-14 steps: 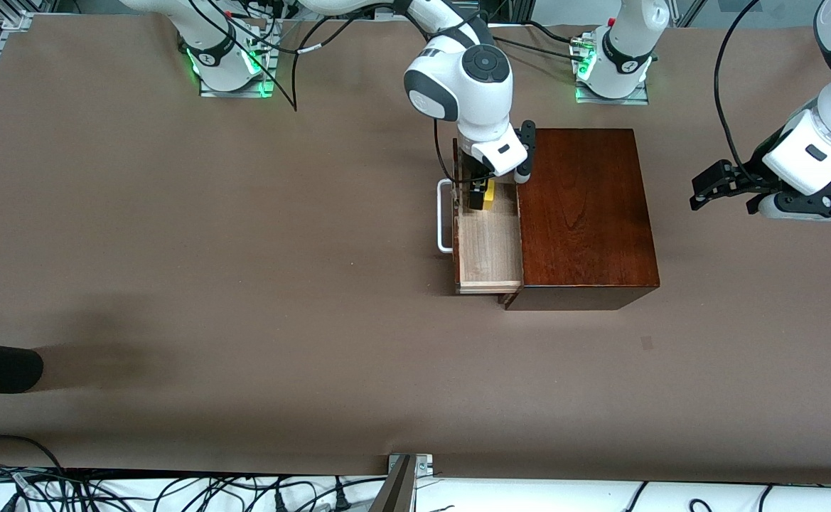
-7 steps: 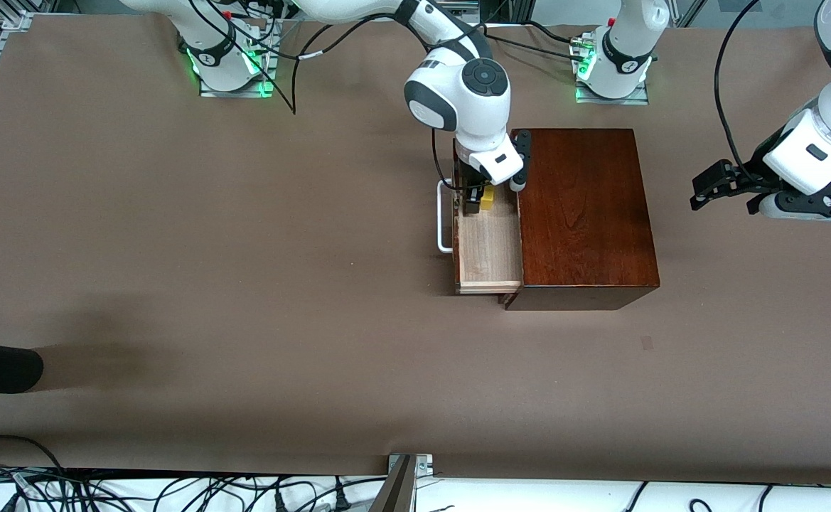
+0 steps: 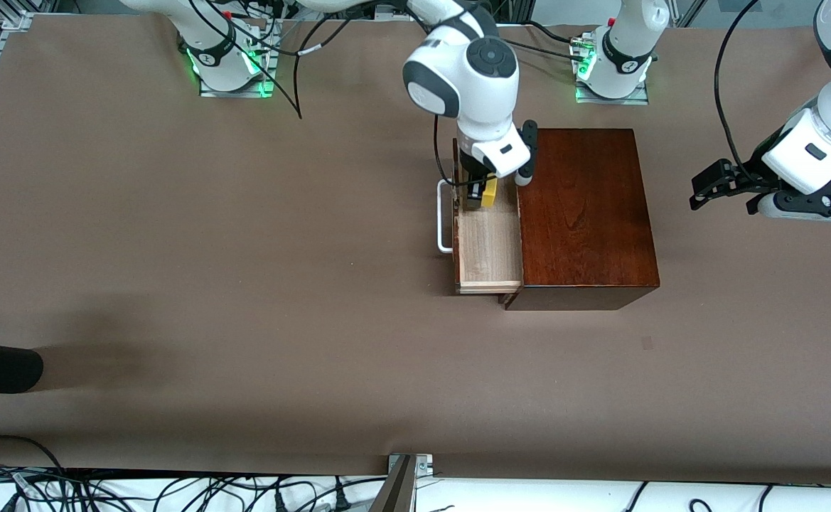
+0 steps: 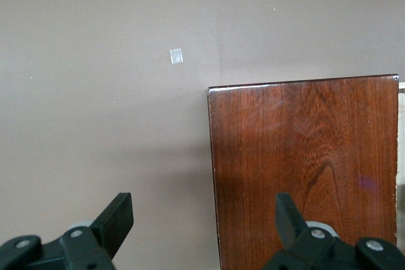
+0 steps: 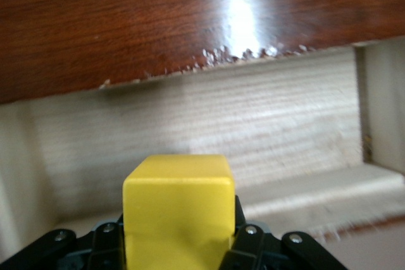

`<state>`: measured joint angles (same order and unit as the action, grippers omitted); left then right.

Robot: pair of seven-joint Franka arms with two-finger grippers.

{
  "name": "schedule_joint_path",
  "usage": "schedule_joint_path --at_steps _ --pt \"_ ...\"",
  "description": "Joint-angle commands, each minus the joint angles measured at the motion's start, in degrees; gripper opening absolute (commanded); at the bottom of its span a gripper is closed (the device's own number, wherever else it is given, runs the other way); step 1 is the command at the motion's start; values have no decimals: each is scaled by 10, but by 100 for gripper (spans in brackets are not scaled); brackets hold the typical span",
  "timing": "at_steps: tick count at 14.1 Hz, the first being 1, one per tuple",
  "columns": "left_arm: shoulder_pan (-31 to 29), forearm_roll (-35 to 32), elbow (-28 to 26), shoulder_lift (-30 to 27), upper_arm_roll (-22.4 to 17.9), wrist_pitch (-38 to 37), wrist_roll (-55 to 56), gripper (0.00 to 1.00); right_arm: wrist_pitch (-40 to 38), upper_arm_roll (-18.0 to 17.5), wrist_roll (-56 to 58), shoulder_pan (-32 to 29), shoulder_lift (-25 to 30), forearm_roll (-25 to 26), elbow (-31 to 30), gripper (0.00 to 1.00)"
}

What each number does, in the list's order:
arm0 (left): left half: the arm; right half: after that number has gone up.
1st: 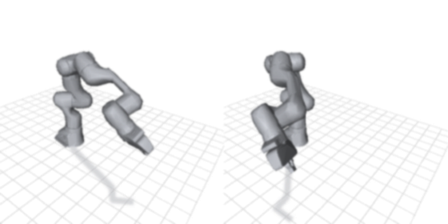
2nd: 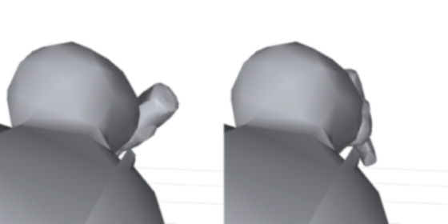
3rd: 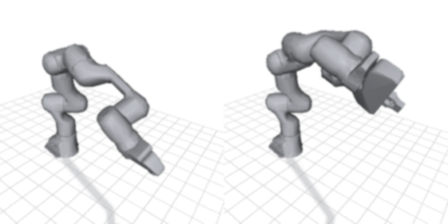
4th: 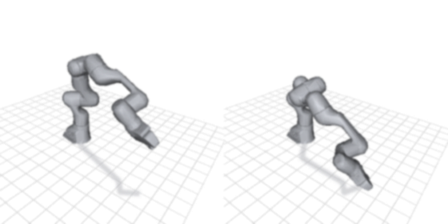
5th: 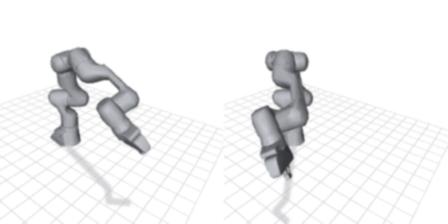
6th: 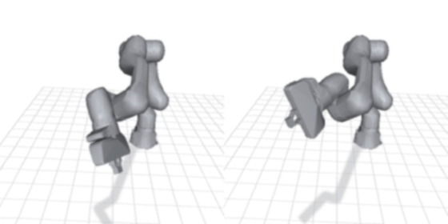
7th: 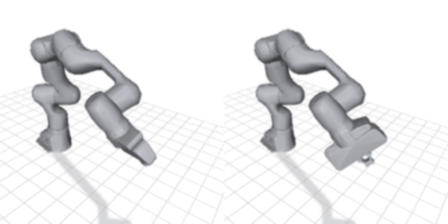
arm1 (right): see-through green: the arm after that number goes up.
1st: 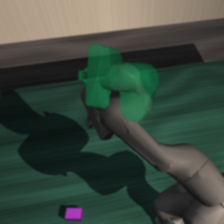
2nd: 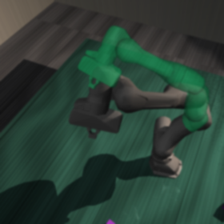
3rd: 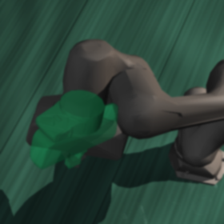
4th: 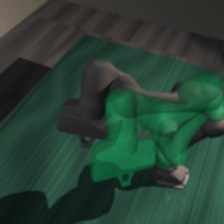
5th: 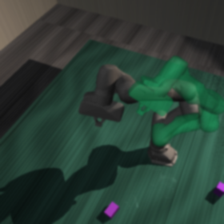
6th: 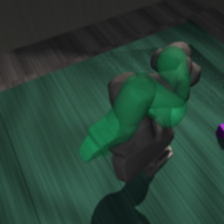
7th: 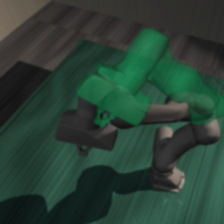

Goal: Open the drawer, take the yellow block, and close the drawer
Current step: 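Grasp the yellow block with the right gripper and lift it out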

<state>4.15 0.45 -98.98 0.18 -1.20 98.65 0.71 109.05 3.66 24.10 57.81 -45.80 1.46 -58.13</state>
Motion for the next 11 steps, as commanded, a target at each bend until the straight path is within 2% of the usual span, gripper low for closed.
schedule_joint_path --at_steps 1,3,6,8,11 --pt "3 3 12 1 -1 -10 -13 100 -60 -2 2 -37 61 0 4 0" --pt "3 3 12 0 -1 -11 -18 100 -66 0 0 -79 97 0 4 0" --pt "3 11 19 8 -2 -23 -113 100 -81 -1 3 -170 148 -8 3 0" --pt "7 27 20 19 0 -49 -176 100 -119 5 2 -222 168 -11 3 0" --pt "28 74 20 48 33 -81 -326 100 -144 3 10 -324 173 -28 2 0"
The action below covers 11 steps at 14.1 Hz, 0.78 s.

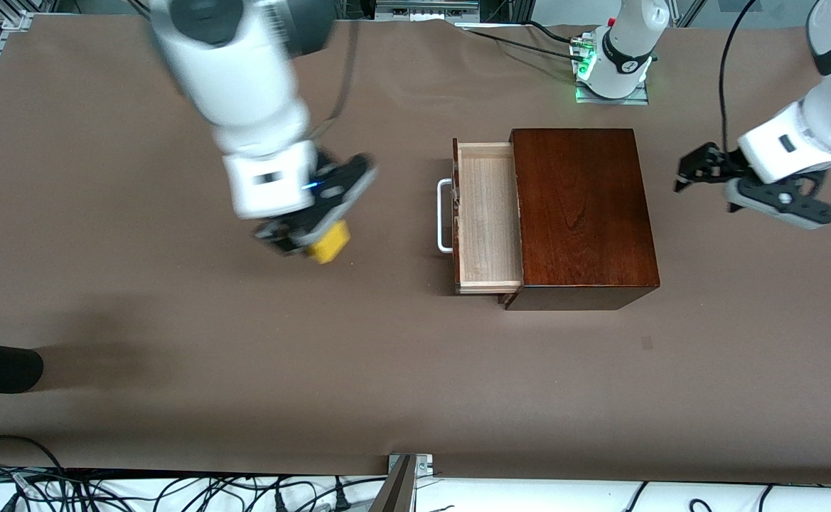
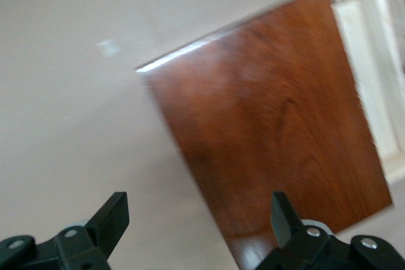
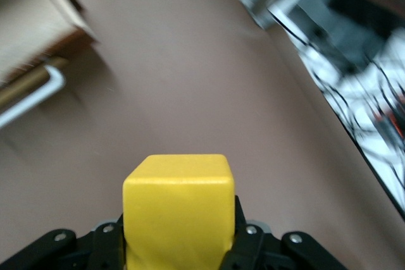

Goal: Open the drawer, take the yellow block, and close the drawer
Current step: 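Grasp the yellow block with the right gripper and lift it out, then carry the block away with the right gripper while the left gripper reaches the drawer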

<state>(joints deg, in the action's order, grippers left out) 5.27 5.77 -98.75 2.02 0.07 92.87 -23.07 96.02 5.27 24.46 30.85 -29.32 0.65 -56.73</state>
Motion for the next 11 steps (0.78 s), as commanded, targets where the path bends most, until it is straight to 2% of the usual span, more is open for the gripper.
schedule_joint_path --at_steps 1,3,4,6,8,9,11 --pt "25 32 19 43 42 -35 -131 100 -15 -10 8 -68 8 -25 -14 0" --pt "44 91 32 69 96 -77 -135 100 -30 -4 2 -102 8 -27 -21 0" --pt "56 117 60 101 122 -80 -135 100 -26 -3 2 -113 10 -26 -55 0" --pt "100 120 152 196 158 -81 -136 100 4 -3 -1 -144 52 -27 -172 0" --pt "159 96 219 269 158 -66 -146 100 74 -3 -1 -166 104 -22 -308 0" --pt "185 72 250 299 159 -33 -158 100 119 -3 -19 -178 125 -22 -377 0" --pt "227 49 264 330 157 42 -203 100 191 -6 -79 -190 157 -21 -483 0"
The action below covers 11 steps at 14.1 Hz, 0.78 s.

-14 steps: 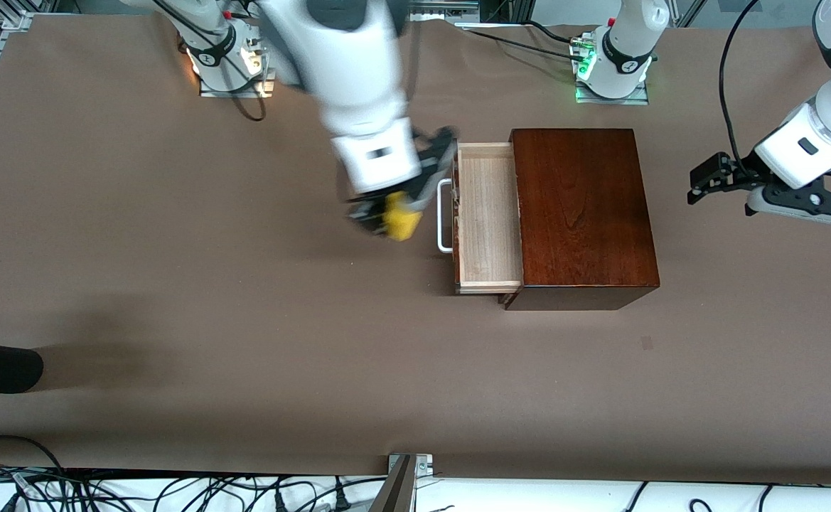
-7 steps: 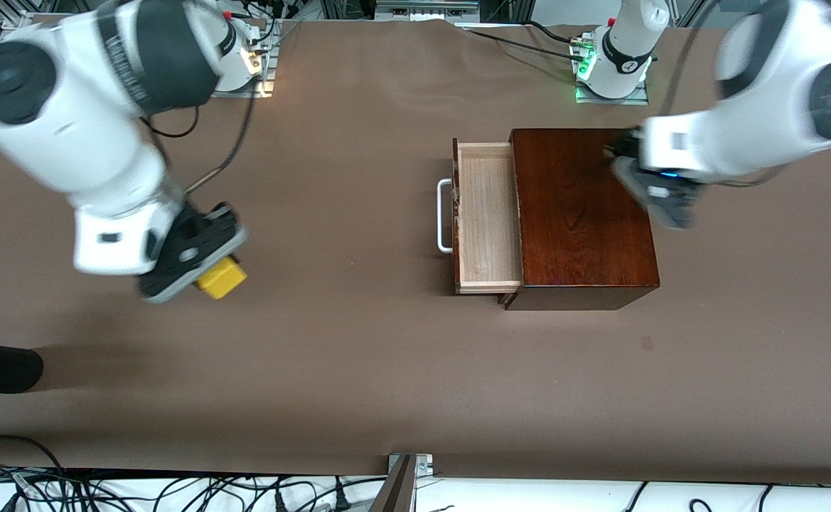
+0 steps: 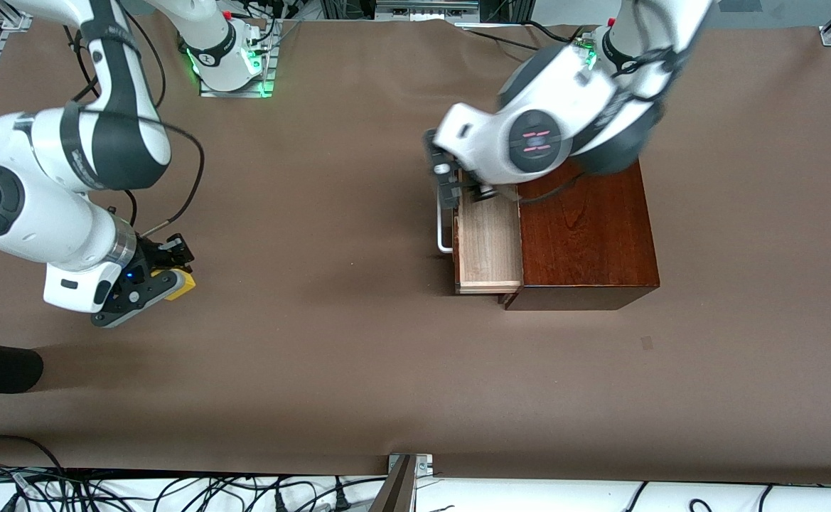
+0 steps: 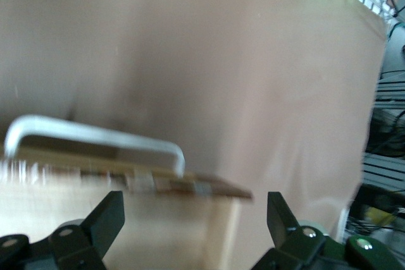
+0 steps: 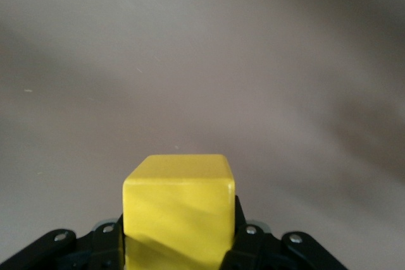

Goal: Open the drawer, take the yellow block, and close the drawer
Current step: 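Carry the block away with the right gripper while the left gripper reaches the drawer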

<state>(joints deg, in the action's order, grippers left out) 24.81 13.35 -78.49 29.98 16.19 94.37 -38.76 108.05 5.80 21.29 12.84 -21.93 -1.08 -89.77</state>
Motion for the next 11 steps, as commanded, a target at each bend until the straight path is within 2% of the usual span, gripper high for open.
schedule_joint_path --at_steps 1,3,5,8,11 --pt "45 -59 61 65 -4 72 -70 100 104 -11 -53 -11 87 -8 -190 0" --pt "77 -128 59 100 -3 130 -110 100 199 -11 -65 -26 80 -9 -261 0" --pt "95 -162 56 125 -3 147 -108 100 311 -12 -85 -26 74 -9 -334 0" --pt "92 -165 8 125 -7 130 -108 100 349 -13 -134 -26 58 -9 -367 0" --pt "87 -167 7 122 -28 58 -107 100 404 -18 -190 -26 32 -8 -390 0"
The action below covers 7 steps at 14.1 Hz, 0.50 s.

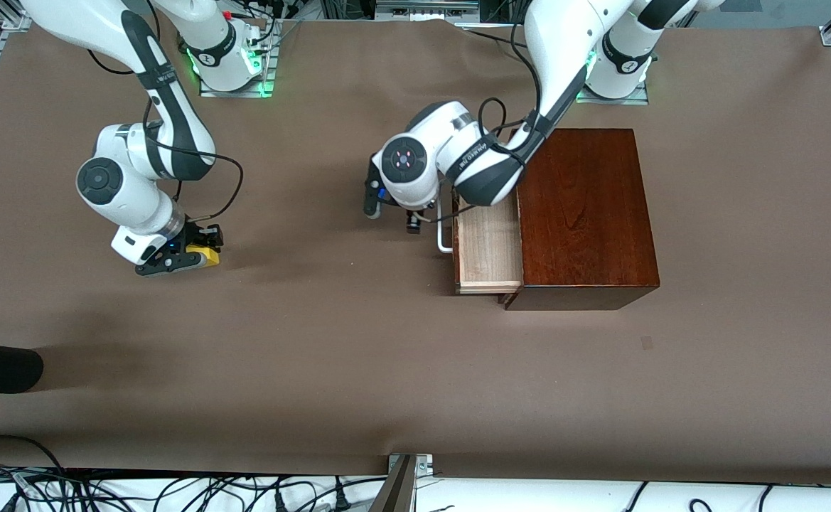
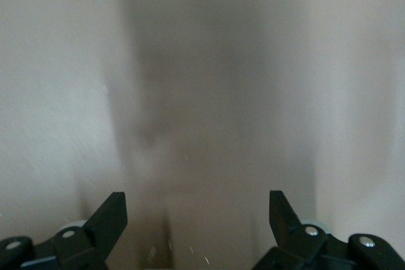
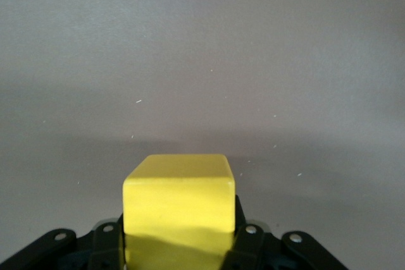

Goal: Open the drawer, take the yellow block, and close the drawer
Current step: 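Push the drawer shut with the left gripper while the right gripper drops the block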

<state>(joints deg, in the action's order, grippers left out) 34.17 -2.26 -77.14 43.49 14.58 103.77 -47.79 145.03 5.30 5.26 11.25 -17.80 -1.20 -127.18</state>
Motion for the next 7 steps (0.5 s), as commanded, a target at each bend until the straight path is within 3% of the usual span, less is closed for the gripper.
schedule_joint_path --at_steps 1,7 --pt "-8 -10 -5 -16 -19 -57 -17 100 44 -14 -30 -11 -21 -7 -15 0" --pt "-57 -10 -4 -24 -27 -134 -21 100 83 -18 -31 -11 -55 -8 -18 0"
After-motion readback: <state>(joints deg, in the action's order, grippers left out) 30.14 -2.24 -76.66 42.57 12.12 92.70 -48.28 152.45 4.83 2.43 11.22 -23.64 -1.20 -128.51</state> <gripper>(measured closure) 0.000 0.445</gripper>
